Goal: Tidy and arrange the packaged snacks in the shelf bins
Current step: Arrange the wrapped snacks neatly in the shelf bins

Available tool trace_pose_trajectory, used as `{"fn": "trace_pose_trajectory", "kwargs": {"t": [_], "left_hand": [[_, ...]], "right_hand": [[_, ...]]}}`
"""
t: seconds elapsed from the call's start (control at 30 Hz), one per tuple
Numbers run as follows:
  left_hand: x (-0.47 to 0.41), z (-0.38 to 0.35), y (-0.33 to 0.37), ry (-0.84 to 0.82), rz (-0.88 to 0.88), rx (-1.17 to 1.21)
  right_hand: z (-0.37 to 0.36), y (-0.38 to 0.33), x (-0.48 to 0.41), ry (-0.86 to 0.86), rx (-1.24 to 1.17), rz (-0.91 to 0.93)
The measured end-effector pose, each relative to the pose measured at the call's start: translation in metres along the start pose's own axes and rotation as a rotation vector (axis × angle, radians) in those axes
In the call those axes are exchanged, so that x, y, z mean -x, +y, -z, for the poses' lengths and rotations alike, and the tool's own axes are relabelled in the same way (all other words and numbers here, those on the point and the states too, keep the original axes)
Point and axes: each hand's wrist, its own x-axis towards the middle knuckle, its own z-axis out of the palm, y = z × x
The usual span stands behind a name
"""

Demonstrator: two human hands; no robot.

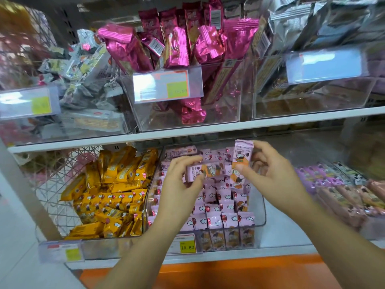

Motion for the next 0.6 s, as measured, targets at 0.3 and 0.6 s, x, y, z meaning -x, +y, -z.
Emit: {"fn": "trace_pose_trajectory", "kwargs": {"t": [0.3,0.6], "left_hand": [[0.001,-0.003,0.0,0.009,0.319,0.322],[-0.002,-0.011,0.001,0.062,0.659,0.969]], "right_hand": [[0.009,0.009,0.003,-0.06,-0.084,-0.156],[0.017,0.002,0.003,-0.046,-0.088,-0.178]]}}
